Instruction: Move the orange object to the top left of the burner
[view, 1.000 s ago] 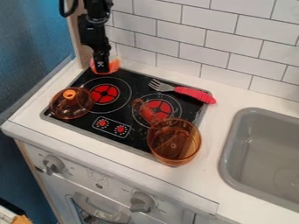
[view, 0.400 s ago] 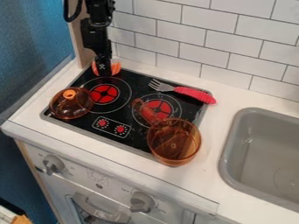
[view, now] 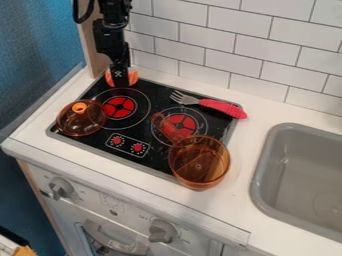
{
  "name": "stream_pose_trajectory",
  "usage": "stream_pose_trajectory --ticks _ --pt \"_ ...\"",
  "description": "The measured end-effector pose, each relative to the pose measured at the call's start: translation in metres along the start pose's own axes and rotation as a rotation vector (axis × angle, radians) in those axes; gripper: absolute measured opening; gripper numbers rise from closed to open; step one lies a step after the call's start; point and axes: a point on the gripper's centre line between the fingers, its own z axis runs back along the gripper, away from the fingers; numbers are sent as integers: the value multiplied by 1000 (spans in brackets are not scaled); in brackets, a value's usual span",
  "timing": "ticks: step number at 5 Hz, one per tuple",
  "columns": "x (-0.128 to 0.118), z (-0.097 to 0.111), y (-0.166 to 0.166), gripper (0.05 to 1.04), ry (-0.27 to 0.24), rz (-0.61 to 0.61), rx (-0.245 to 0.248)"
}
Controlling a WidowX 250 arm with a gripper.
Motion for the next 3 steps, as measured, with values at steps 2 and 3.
stream_pose_trajectory --ticks 2,3 --pt "6 24 -1 1001 -4 57 -57" --pt "13 46 -1 1001 27 73 -109"
